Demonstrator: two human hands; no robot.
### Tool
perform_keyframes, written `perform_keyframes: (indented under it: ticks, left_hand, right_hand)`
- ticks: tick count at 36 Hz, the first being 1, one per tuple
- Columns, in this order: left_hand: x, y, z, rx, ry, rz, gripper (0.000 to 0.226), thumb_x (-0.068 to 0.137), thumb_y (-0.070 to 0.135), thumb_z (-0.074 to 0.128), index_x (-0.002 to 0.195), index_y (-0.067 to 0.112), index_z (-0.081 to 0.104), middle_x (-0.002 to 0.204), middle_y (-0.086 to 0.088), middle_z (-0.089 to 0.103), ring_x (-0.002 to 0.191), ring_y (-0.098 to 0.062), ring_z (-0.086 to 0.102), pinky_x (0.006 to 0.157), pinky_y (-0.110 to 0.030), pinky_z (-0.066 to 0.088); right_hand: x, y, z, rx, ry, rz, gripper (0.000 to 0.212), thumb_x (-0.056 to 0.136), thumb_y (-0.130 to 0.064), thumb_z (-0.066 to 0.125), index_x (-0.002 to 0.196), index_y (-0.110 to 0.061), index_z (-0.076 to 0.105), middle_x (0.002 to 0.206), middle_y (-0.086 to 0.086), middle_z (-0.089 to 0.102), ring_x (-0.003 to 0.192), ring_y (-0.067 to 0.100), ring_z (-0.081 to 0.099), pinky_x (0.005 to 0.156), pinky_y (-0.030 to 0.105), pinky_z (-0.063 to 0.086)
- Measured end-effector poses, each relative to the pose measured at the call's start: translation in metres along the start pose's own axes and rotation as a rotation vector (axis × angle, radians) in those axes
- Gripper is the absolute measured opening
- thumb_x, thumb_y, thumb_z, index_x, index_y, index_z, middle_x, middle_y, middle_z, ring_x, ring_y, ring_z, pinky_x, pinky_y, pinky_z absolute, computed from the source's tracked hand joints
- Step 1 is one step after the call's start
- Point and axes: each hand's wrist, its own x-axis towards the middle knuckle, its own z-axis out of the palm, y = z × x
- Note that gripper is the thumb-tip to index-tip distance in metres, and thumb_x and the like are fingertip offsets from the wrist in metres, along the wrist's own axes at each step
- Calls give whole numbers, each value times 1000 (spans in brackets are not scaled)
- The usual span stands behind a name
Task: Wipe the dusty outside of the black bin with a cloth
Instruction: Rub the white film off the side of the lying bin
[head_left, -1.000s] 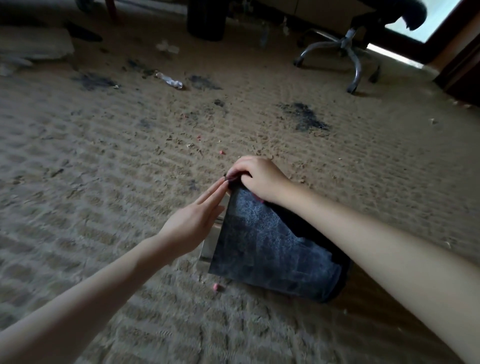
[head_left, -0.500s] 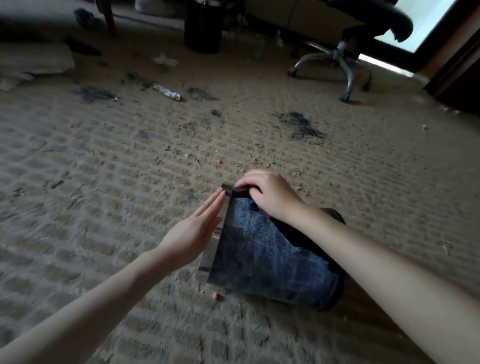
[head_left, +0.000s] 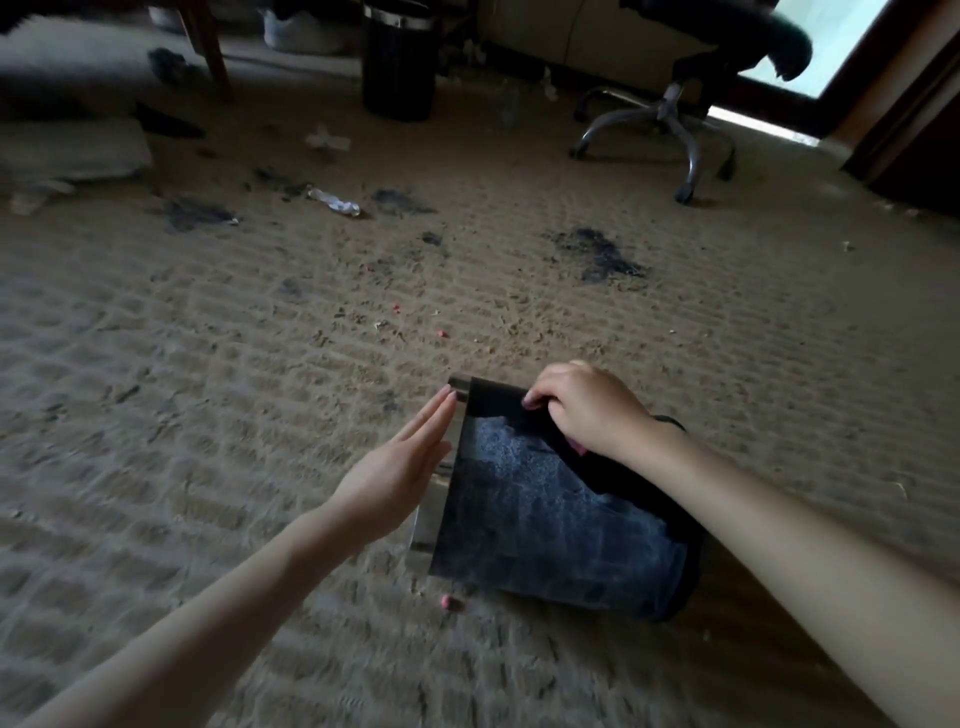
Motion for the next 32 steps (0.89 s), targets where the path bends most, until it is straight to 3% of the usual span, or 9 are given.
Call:
perform_keyframes:
  ticks: [3, 8, 12, 19, 24, 28, 32]
  left_hand:
    - [2, -2, 1, -10, 24, 14, 60, 90, 51, 22, 147, 37, 8, 150, 32, 1, 133, -4, 31, 103, -37, 41]
    - [3, -3, -1, 21, 27, 8, 53, 99, 37, 29, 147, 35, 8, 150, 28, 4, 130, 8, 19, 103, -20, 28]
    - [4, -1, -2, 33, 31, 8, 53, 99, 34, 30, 148, 31, 10, 150, 24, 6, 131, 7, 17, 103, -18, 25]
    - [4, -3, -2, 51, 25, 31, 52, 99, 38, 26, 147, 36, 5, 148, 29, 1, 129, 8, 18, 99, -24, 33]
    - [7, -4, 1, 11, 46, 29, 53, 99, 36, 28, 147, 33, 7, 150, 27, 4, 133, 11, 11, 103, -14, 20]
    - [5, -2, 1, 16, 43, 16, 53, 100, 30, 30, 148, 28, 9, 149, 25, 4, 134, 12, 8, 98, 3, 10]
    - [5, 0, -1, 23, 36, 13, 53, 100, 30, 30, 148, 30, 8, 148, 27, 4, 131, 12, 11, 101, -10, 17]
  right_hand:
    - [4, -25, 7, 76, 55, -178, 38, 81, 5, 46, 99, -17, 72, 105, -2, 66, 101, 23, 53, 90, 36, 44]
    - [2, -43, 19, 33, 102, -354, 29, 78, 11, 53, 91, -8, 72, 97, 5, 67, 91, 30, 55, 78, 42, 50]
    - [-3, -25, 19, 24, 113, -310, 32, 75, 12, 54, 89, -10, 72, 95, 4, 67, 88, 30, 56, 72, 43, 52]
    - [-18, 7, 3, -12, 60, -72, 35, 83, 5, 46, 96, -15, 71, 103, -3, 66, 100, 23, 51, 83, 42, 48]
    - [-9, -27, 7, -24, 109, -272, 30, 81, 3, 54, 95, -17, 72, 101, -3, 67, 95, 24, 54, 80, 40, 50]
    - [-5, -50, 22, -62, 175, -412, 25, 73, 6, 63, 85, -14, 71, 90, 1, 68, 87, 29, 59, 76, 41, 47]
    - [-12, -35, 24, -69, 225, -395, 30, 66, 9, 68, 82, -16, 72, 88, -2, 69, 82, 27, 62, 72, 38, 46]
